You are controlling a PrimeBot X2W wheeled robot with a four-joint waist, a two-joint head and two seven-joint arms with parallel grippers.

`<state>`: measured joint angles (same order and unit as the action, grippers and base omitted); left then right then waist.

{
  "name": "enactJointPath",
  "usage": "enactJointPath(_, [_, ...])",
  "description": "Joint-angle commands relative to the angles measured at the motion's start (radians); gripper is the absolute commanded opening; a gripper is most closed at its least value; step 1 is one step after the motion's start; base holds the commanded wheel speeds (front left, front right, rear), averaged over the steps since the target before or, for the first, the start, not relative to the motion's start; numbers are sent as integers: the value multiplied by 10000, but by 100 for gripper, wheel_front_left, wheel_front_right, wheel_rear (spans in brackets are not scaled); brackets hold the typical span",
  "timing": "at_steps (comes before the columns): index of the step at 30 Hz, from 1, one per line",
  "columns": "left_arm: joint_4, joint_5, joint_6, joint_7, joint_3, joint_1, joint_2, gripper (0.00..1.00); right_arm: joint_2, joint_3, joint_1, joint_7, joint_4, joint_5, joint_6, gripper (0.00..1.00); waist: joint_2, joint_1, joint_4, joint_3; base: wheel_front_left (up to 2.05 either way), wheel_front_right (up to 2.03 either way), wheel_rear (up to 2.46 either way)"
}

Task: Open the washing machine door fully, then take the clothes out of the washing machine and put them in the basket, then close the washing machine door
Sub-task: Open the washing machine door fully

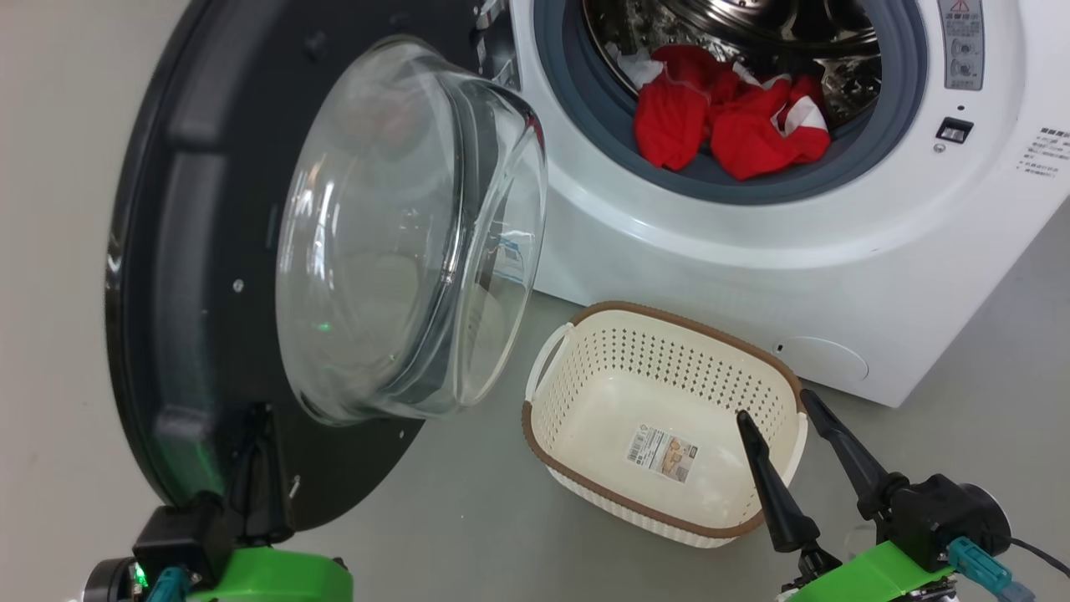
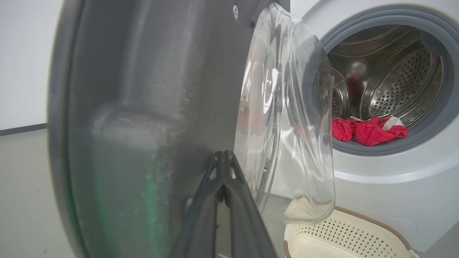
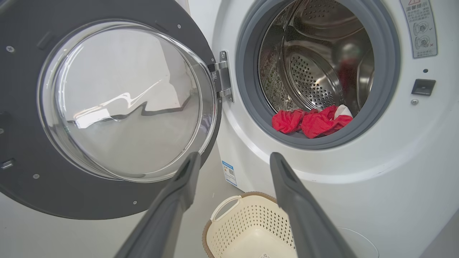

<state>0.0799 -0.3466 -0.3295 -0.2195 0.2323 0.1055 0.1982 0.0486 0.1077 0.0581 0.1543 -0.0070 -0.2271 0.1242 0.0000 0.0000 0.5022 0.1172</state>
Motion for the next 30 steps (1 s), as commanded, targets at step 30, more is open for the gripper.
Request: enactJointPath(30, [1034,79,317,-422,-2717,1806,139,0,16,2,-601,-1008,-1272,1062,65,100,0,0,-15,1166,0,0,0])
